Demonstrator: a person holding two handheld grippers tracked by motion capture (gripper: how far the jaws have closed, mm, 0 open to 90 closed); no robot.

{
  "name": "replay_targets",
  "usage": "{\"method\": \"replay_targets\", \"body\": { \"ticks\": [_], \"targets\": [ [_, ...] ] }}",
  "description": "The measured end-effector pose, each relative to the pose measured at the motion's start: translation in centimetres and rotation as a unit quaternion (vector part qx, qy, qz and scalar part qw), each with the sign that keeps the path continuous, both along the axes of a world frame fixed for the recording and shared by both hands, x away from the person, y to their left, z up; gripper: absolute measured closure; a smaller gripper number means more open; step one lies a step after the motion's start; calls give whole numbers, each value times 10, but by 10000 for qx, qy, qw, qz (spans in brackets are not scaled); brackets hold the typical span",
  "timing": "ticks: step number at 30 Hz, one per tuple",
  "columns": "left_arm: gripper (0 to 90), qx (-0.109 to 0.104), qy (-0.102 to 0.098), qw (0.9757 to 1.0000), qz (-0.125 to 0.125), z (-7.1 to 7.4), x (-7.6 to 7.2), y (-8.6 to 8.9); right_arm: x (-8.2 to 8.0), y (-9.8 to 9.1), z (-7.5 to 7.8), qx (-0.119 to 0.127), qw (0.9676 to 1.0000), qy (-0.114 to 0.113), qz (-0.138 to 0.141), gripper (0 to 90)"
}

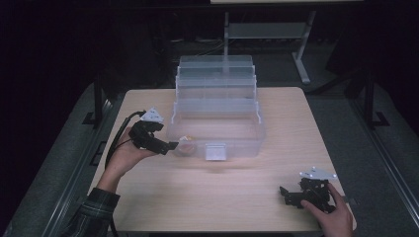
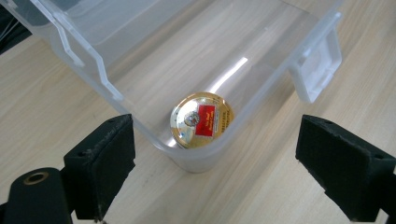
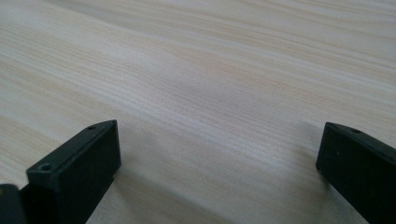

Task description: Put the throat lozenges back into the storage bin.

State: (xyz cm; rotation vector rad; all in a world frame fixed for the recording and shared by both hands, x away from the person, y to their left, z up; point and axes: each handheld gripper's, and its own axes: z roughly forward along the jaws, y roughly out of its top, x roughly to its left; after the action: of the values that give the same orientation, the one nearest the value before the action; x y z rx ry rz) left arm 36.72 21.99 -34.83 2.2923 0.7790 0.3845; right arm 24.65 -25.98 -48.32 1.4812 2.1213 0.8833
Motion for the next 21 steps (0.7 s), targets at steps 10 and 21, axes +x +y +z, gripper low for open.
{"method": "replay_targets", "body": {
  "ticks": [10, 21],
  "targets": [
    [112, 7, 9, 10000, 33, -11, -12, 7, 0, 0, 0, -10, 10000, -10, 8, 0],
    [113, -108, -2, 9999, 94, -29, -25, 14, 0, 0, 0, -2, 10000, -4, 1, 0]
  ]
}}
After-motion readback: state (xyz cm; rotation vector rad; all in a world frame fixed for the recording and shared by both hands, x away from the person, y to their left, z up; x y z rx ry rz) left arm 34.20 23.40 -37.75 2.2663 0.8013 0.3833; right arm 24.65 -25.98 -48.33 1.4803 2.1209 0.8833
